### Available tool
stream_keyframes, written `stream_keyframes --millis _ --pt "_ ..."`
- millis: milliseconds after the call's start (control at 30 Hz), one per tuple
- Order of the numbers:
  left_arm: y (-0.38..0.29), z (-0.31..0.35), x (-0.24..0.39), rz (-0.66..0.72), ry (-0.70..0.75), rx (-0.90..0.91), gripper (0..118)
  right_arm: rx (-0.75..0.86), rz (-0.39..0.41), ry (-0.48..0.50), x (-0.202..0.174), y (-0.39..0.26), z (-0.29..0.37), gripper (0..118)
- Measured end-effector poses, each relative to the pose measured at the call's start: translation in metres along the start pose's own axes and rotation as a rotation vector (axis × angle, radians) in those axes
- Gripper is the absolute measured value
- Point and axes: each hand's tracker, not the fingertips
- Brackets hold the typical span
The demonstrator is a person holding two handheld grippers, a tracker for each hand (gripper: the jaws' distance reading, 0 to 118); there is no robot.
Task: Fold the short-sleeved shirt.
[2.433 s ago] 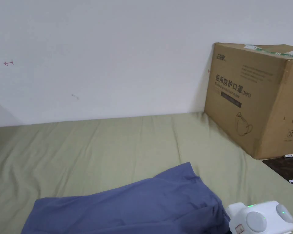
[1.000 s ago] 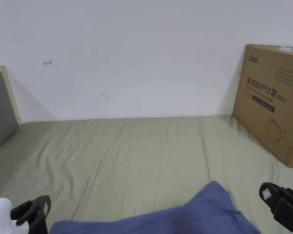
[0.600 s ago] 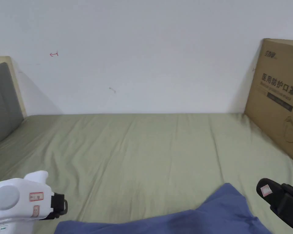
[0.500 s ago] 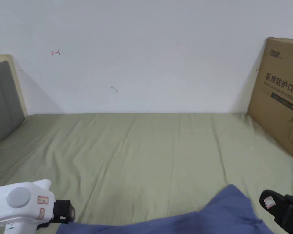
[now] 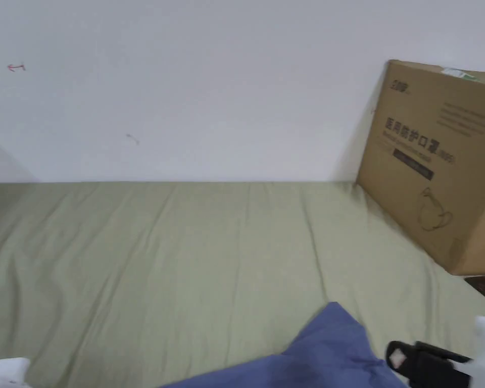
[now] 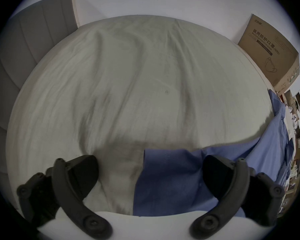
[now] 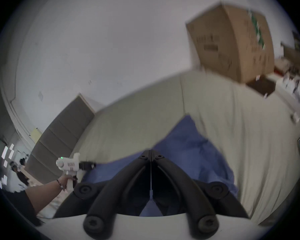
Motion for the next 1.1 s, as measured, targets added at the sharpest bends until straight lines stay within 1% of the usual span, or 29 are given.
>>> stream_keyframes --millis 33,67,100,133,167,200,233,267,300,333,367,400,433,500,567,600,667,700,733,767,800,833,867,900,933,967,1000,1100 --pt "0.004 0.008 0.003 -0.006 0.012 -0.006 115 -0.042 -0.01 0.02 0.02 0.007 -0.016 0" --pt "0.004 0.017 0.005 -0.026 0.03 0.025 107 -0.065 0.01 -0.003 0.028 0.011 -0.03 0" --pt "0.004 0.027 0.007 -0.043 0.035 0.062 94 -0.066 0.053 -0.04 0.032 0.017 -0.042 0" --pt "-0.002 0.043 0.011 -0.06 0.038 0.092 66 -0.076 0.091 -0.091 0.036 0.028 -0.057 0" --pt "-0.003 0.051 0.012 -0.063 0.031 0.095 40 -0.087 0.09 -0.118 0.045 0.037 -0.072 0" --pt "-0.002 0.058 0.013 -0.063 0.004 0.093 9 -0.094 0.071 -0.139 0.051 0.051 -0.09 0" --pt "-0.002 0.068 0.015 -0.067 -0.012 0.084 1 -0.124 0.055 -0.175 0.055 0.066 -0.111 10" --pt "-0.002 0.073 0.013 -0.059 -0.008 0.086 1 -0.163 0.034 -0.212 0.06 0.078 -0.13 36" --pt "-0.002 0.081 0.015 -0.055 -0.006 0.092 1 -0.23 -0.002 -0.235 0.068 0.087 -0.153 74" --pt "-0.003 0.09 0.017 -0.056 -0.01 0.1 1 -0.339 -0.011 -0.234 0.076 0.095 -0.176 107" --pt "-0.002 0.098 0.02 -0.063 -0.012 0.109 1 -0.358 -0.054 -0.221 0.084 0.099 -0.193 107" --pt "0.003 0.093 0.017 -0.068 -0.015 0.116 1 -0.38 -0.068 -0.23 0.088 0.102 -0.207 107" --pt "0.004 0.097 0.019 -0.073 -0.014 0.12 1 -0.387 -0.055 -0.265 0.092 0.102 -0.221 107" --pt "0.005 0.106 0.021 -0.079 -0.013 0.124 1 -0.401 0.033 -0.347 0.095 0.102 -0.242 107" --pt "0.008 0.105 0.022 -0.079 -0.016 0.122 1 -0.431 0.075 -0.434 0.102 0.094 -0.259 107" --pt "0.008 0.107 0.022 -0.079 -0.018 0.122 1 -0.44 0.075 -0.442 0.105 0.091 -0.263 107" --pt "0.008 0.105 0.021 -0.077 -0.016 0.117 1 -0.481 0.033 -0.423 0.111 0.083 -0.27 106" --pt "0.01 0.102 0.02 -0.078 -0.012 0.111 1 -0.47 0.043 -0.428 0.107 0.075 -0.264 103" --pt "0.009 0.101 0.019 -0.08 -0.008 0.103 1 -0.421 0.082 -0.434 0.101 0.074 -0.255 89" --pt "0.009 0.099 0.017 -0.083 -0.005 0.097 1 -0.393 0.11 -0.419 0.096 0.075 -0.248 68" --pt "0.009 0.094 0.018 -0.085 -0.002 0.093 1 -0.397 0.12 -0.432 0.093 0.075 -0.246 44" --pt "0.009 0.092 0.017 -0.085 0.0 0.087 1 -0.391 0.13 -0.407 0.09 0.073 -0.238 2" --pt "0.008 0.091 0.015 -0.075 -0.001 0.079 1 -0.399 0.103 -0.322 0.089 0.073 -0.232 2" --pt "0.007 0.09 0.014 -0.068 -0.002 0.075 1 -0.397 0.111 -0.36 0.084 0.072 -0.226 2" --pt "0.007 0.088 0.014 -0.06 -0.002 0.072 1 -0.371 0.129 -0.361 0.081 0.074 -0.216 2" --pt "0.006 0.087 0.014 -0.055 -0.002 0.072 1 -0.351 0.136 -0.321 0.08 0.077 -0.211 2" --pt "0.006 0.088 0.012 -0.046 -0.001 0.075 1 -0.329 0.118 -0.261 0.079 0.081 -0.201 2" --pt "0.01 0.095 0.009 -0.01 -0.013 0.124 1 -0.213 0.103 -0.227 0.069 0.098 -0.167 2"
